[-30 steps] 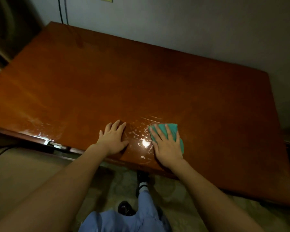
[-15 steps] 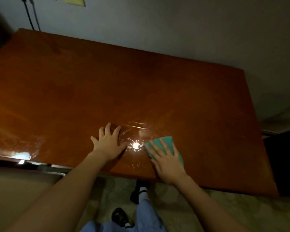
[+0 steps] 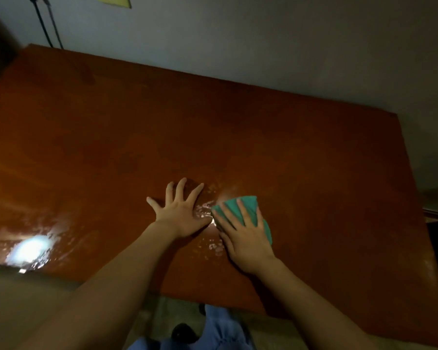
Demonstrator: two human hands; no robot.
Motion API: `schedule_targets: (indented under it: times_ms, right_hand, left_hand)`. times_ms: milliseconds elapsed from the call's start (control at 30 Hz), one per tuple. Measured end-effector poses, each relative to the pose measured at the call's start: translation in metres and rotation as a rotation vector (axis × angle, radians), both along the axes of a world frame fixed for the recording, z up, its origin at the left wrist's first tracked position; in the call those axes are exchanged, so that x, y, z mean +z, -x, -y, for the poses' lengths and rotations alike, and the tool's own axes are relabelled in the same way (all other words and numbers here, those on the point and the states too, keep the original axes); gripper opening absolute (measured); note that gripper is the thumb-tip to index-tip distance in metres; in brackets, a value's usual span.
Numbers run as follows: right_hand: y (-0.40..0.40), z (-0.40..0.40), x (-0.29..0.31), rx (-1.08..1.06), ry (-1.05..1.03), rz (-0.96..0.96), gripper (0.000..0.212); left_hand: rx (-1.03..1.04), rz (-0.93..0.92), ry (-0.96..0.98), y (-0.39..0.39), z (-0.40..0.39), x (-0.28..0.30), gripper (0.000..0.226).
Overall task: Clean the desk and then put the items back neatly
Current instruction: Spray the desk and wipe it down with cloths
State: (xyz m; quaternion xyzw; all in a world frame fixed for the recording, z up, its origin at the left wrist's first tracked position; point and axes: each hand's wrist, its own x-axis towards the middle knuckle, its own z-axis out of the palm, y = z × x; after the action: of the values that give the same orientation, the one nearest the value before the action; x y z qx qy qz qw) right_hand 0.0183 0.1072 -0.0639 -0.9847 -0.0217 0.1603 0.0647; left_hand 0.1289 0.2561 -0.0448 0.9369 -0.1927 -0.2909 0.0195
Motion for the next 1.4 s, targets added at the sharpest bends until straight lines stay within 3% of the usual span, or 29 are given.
schedule_targets:
  times_ms: [100,233,367,433,567,700,833,967,1133,1267,1300,1400]
  right_hand:
    - [0.001,0.038,-0.002,0.058,0.03,-0.076,0.053]
    - [-0.041,0.071,0.0,-0.163,0.042,-0.066,0.059]
    - [-0.097,0.048,-0.003,-0.385,-0.053,-0.028,0.05]
    - [-0.107,0.026,-0.003,-0.336,-0.093,-0.008,0.054]
    - [-0.071,0.009,-0.005,-0.008,-0.032,0.039,0.053]
    - [-0.041,0.054,-0.013,0.226,0.017,0.019,0.052]
    - [-0.087,0.086,0.0,-0.057,0.021,0.009,0.054]
    - [-0.149,0.069,0.001,-0.296,-0.03,-0.013,0.052]
    - [-0.15,0.037,-0.005,-0.057,-0.011,0.08,0.053]
    - [-0.11,0.06,-0.009,0.174,0.016,0.018,0.053]
    - [-0.108,0.076,-0.008,0.178,0.026,0.015,0.053]
    - [-0.128,0.12,-0.002,-0.081,0.056,0.007,0.054]
  left_hand:
    - [-0.003,-0.006,0.0,-0.019,0.008,0.003,0.086]
    - [-0.013,-0.019,-0.012,-0.039,0.013,0.001,0.092]
    - [0.036,-0.006,0.026,-0.055,0.023,-0.002,0.083]
    - [0.073,0.001,0.049,-0.063,0.027,-0.004,0.072]
    - [0.088,-0.002,0.039,-0.078,0.029,-0.002,0.064]
    - [0.082,-0.008,0.024,-0.086,0.028,0.001,0.067]
    - [0.087,0.004,0.023,-0.084,0.028,-0.001,0.069]
    - [0.123,-0.02,0.035,-0.092,0.034,-0.002,0.072]
    - [0.15,-0.029,0.019,-0.114,0.044,-0.003,0.073]
    - [0.143,-0.051,-0.003,-0.127,0.048,0.0,0.075]
    - [0.141,-0.052,-0.006,-0.129,0.049,0.0,0.076]
    - [0.134,-0.056,-0.024,-0.134,0.05,-0.001,0.077]
